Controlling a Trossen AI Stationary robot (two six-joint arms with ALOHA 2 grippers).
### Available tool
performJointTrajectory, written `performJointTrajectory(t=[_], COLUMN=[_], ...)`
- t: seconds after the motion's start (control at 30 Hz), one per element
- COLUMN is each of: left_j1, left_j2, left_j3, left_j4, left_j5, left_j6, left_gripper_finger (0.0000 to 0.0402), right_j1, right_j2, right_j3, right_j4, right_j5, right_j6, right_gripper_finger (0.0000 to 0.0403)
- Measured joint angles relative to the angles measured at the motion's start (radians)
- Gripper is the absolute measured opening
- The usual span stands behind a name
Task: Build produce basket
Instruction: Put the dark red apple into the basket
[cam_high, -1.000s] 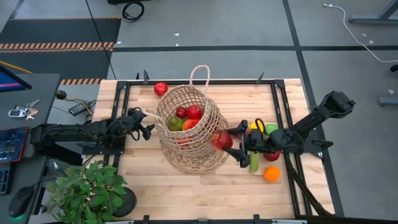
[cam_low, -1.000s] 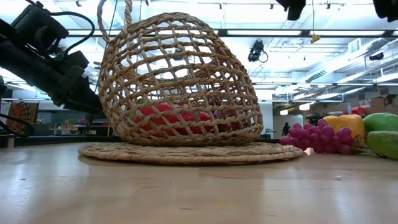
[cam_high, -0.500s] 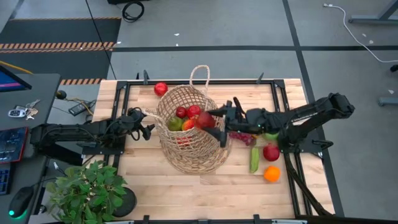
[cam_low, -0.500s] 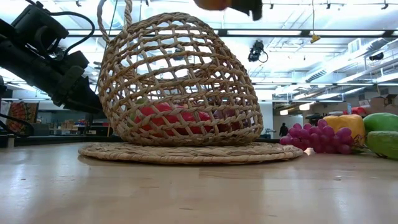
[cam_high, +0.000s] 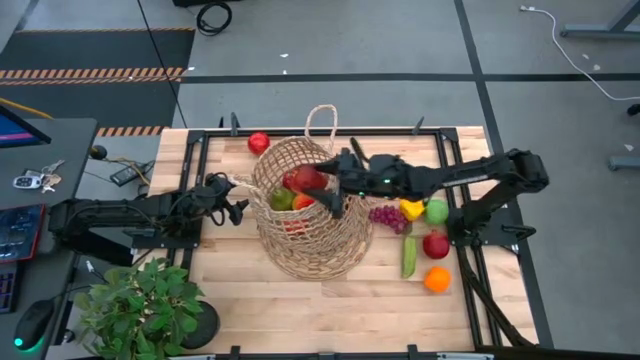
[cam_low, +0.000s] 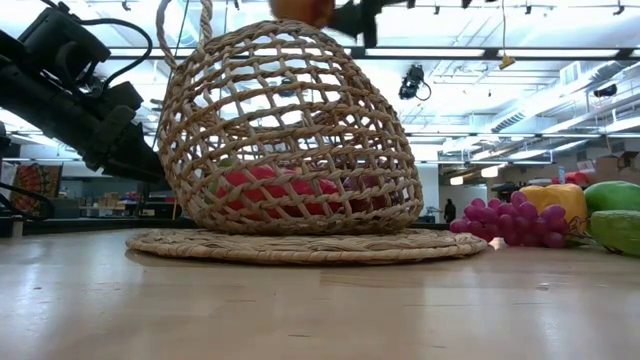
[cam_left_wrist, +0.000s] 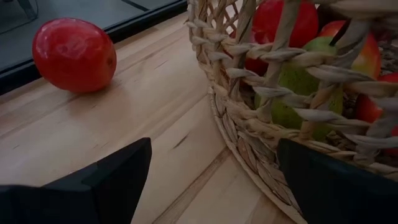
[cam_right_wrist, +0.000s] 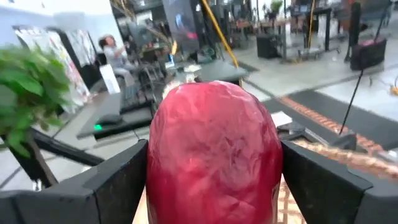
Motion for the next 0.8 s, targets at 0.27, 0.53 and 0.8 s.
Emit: performJointTrajectory(t=[0.27,0.53,0.8], left_j1=[0.000,0.000,0.000], left_j2=[0.000,0.000,0.000], left_j3=[0.000,0.000,0.000], left_j4=[0.000,0.000,-0.001], left_j5=[0.000,0.000,0.000], left_j6=[0.000,0.000,0.000], left_gripper_finger=[0.0357,0.0357,0.0357], right_j1=[-0.049,-0.086,-0.122], right_j2=[0.202,0.406,0.531], right_j3=[0.246,0.599,0.764], right_j4=[-0.145,-0.474,-0.557], right_j5=[0.000,-0.023,-0.024], right_j6=[-0.108,-0.229,-0.362], right_gripper_finger=[0.0355,0.0355,0.0355])
